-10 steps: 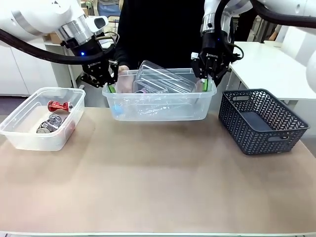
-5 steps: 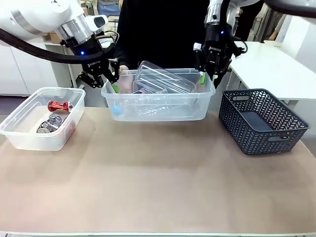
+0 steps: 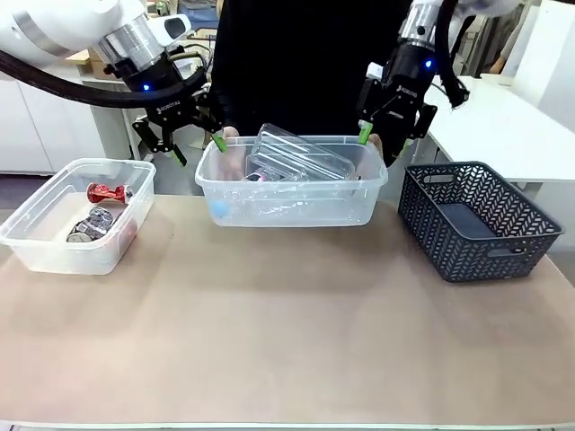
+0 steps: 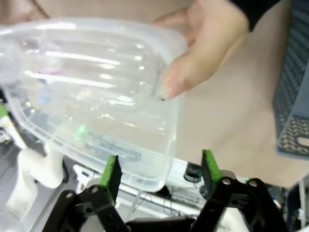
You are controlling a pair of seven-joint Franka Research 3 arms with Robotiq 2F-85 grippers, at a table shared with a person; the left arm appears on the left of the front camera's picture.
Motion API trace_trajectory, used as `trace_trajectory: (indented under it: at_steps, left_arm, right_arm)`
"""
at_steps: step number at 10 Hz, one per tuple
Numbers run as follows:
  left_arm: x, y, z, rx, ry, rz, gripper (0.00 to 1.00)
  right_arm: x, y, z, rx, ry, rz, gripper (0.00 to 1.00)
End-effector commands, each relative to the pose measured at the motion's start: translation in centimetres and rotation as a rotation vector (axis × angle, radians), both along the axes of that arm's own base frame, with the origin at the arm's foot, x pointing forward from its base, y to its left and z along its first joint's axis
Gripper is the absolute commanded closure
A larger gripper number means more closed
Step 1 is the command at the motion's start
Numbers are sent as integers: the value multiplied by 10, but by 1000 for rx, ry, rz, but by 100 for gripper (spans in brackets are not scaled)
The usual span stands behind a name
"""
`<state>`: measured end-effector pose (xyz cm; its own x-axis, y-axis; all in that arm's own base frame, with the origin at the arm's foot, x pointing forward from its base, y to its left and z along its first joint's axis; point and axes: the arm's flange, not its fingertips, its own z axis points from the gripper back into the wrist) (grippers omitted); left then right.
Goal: Sort the waste into each basket.
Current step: Release the Organizing box you were holding.
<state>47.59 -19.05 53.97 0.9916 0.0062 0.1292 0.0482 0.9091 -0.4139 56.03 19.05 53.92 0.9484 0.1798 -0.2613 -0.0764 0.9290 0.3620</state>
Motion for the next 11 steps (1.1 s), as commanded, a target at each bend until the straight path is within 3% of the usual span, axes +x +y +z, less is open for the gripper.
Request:
trace_trajectory:
  at_steps: [1, 11]
  left_arm:
    - [-4, 0, -2, -38, -9, 10, 0]
    - [0, 0, 1, -14, -1, 7, 0]
  right_arm:
    - [-20, -7, -16, 64, -37, 15, 0]
    - [-8, -1, -10, 31, -16, 0, 0]
